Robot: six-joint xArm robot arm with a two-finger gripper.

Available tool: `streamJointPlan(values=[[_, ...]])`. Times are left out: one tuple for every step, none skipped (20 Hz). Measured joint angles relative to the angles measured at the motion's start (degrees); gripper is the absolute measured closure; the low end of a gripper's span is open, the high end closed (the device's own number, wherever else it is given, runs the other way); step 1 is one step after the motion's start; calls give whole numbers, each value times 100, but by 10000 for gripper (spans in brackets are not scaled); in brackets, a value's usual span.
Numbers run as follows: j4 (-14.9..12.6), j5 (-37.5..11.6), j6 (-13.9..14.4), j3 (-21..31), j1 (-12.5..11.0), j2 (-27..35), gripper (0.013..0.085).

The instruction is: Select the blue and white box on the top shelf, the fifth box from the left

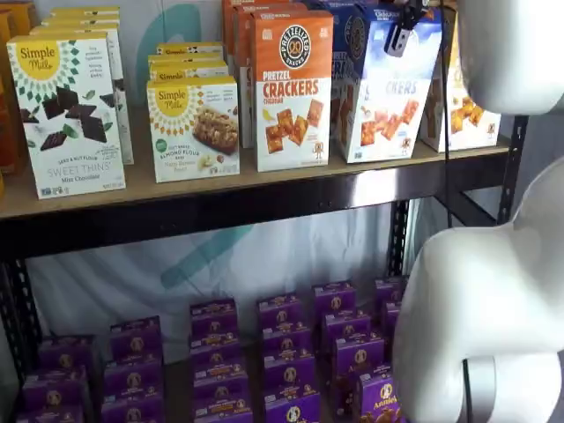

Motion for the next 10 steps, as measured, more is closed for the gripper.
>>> streamJointPlan(values=[[17,8,-13,18,-22,-26,370],[33,34,-24,24,-43,-43,410],[45,48,-28,24,-53,-50,410],[62,49,-34,38,-65,-69,410],[80,81,-35,29,-79,-79,410],[111,172,-30,-13,-99,-79,410],[119,267,-22,-55,-109,-82,410],[111,377,-12,-108,-111,-79,410],[90,495,-1,-162,-110,-76,410],[70,625,10,-213,-108,-77,410]])
